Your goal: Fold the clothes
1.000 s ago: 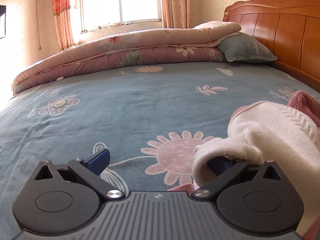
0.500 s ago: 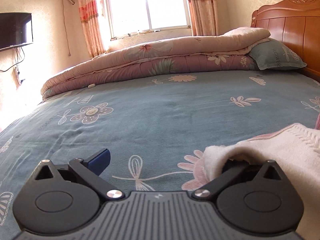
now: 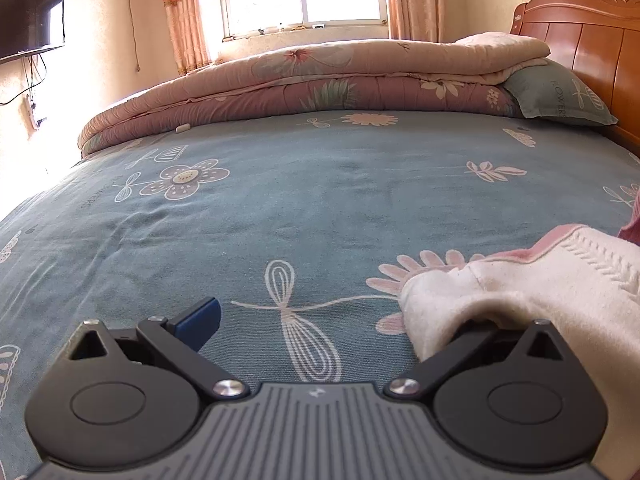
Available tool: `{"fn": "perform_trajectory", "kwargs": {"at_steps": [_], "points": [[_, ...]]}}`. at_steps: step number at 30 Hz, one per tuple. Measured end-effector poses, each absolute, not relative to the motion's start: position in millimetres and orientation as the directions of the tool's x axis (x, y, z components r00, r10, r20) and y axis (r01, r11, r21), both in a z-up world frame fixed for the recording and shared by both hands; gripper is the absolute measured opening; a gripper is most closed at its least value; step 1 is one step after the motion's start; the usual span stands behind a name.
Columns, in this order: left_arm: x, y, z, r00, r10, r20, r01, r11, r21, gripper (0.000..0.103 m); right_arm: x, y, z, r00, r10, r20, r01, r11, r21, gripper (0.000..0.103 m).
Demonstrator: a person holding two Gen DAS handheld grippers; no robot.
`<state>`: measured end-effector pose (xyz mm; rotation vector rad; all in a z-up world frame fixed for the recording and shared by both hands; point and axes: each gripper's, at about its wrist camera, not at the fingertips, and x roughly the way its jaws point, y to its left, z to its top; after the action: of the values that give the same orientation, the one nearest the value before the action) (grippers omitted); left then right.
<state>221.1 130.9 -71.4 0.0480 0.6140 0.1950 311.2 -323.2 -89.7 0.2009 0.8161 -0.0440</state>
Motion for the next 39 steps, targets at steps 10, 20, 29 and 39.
{"fn": "perform_trajectory", "kwargs": {"at_steps": [10, 20, 29, 39], "points": [[223, 123, -72, 0.789, 0.186, -0.586, -0.142, 0.983, 0.120, 0.102, 291, -238, -68, 0.694, 0.215, -0.688, -0.250, 0.967, 0.050, 0.103], [234, 120, -69, 0.793, 0.218, -0.569, -0.151, 0.975, 0.164, 0.103, 374, -268, -57, 0.733, 0.085, -0.675, -0.050, 0.996, 0.072, 0.103], [234, 122, -83, 0.764, 0.189, -0.616, -0.149, 0.982, 0.116, 0.103, 323, -279, -80, 0.632, 0.235, -0.739, -0.173, 0.972, 0.162, 0.103], [235, 117, -86, 0.751, 0.193, -0.631, -0.153, 0.981, 0.117, 0.102, 339, -267, -99, 0.584, 0.346, -0.735, -0.016, 0.909, 0.416, 0.103]]}}
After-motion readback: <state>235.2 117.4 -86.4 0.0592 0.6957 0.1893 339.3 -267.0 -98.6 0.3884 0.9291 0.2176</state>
